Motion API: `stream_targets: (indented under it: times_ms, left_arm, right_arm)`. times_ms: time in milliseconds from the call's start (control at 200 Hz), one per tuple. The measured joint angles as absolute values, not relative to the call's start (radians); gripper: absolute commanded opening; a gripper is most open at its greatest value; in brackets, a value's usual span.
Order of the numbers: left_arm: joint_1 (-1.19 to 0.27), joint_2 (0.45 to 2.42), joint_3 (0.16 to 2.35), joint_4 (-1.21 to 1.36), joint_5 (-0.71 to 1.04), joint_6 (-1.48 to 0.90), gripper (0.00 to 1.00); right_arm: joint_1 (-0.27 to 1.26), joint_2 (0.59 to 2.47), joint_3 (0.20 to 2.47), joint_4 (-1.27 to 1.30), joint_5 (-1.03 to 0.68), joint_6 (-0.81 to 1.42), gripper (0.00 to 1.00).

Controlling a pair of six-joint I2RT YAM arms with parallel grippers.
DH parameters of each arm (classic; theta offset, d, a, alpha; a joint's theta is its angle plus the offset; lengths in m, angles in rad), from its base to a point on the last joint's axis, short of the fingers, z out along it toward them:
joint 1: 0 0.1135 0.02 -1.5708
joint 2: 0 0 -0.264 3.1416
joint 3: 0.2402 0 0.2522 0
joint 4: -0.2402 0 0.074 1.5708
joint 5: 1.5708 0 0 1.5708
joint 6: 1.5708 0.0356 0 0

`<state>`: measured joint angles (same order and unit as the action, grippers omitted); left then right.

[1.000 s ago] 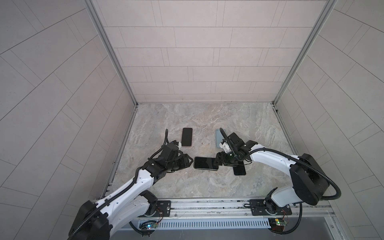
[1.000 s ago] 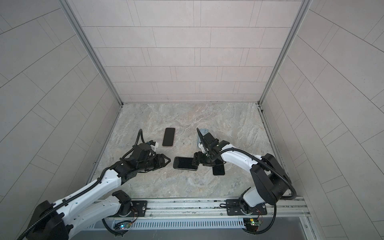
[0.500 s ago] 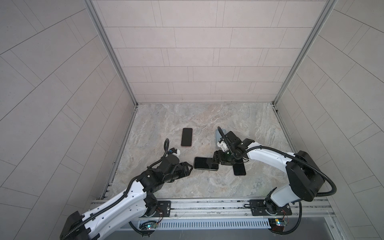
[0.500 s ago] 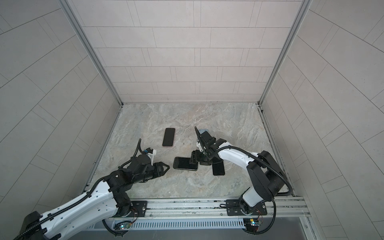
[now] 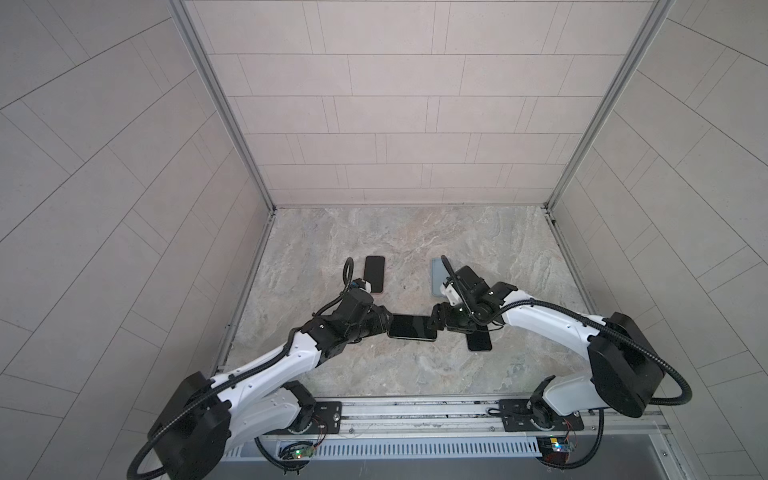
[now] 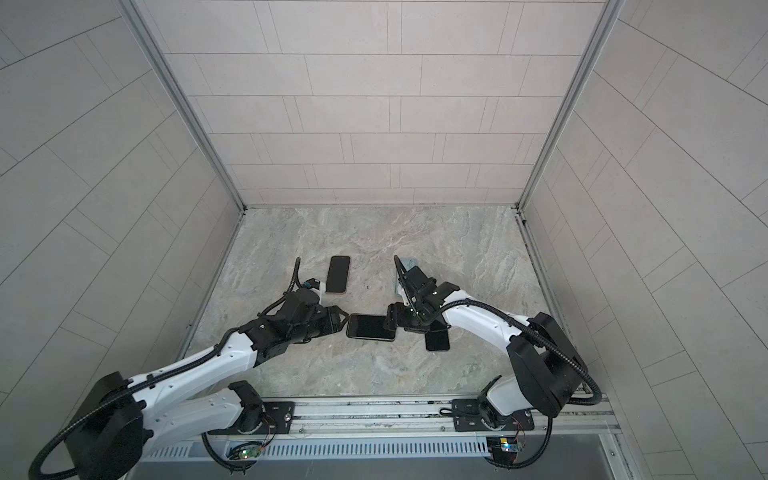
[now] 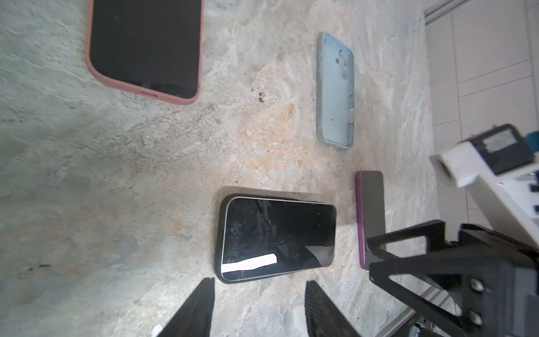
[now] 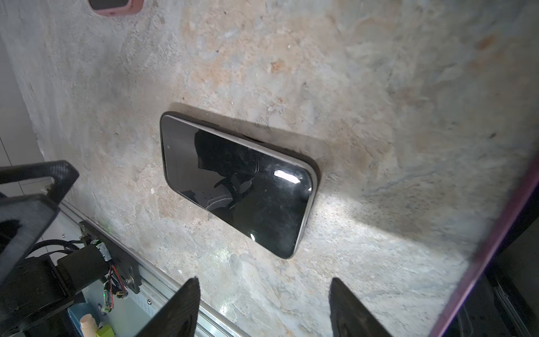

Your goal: Put the phone into the phone case

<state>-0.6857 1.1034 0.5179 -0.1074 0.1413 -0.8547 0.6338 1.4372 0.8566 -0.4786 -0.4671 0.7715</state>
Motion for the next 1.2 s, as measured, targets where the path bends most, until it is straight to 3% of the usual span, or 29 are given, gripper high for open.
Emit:
stream_targets:
  times_ms: [300,695,881,1016,1201]
  left_arm:
    - [-0.601,1.360,0.513,0.050,0.306,-0.858,0.56]
    - [-0.600,1.399,0.512,0.075,0.362,-0.857,0.55]
    - [-0.596,1.457,0.535,0.094,0.388,-0.857,0.47]
    - [-0.594,1.494,0.563,0.101,0.398,-0.856,0.47]
    - [-0.593,1.494,0.563,0.099,0.402,-0.855,0.47]
  right_arm:
    - [0.655,1.427,0.871,-0.492,-0.435,0.802,0.72]
    - [0.681,1.424,0.851,-0.464,-0.403,0.841,0.68]
    - [0.691,1.423,0.840,-0.457,-0.384,0.853,0.53]
    - [0.694,1.437,0.854,-0.464,-0.383,0.838,0.44]
    - [0.696,1.471,0.842,-0.430,-0.384,0.844,0.44]
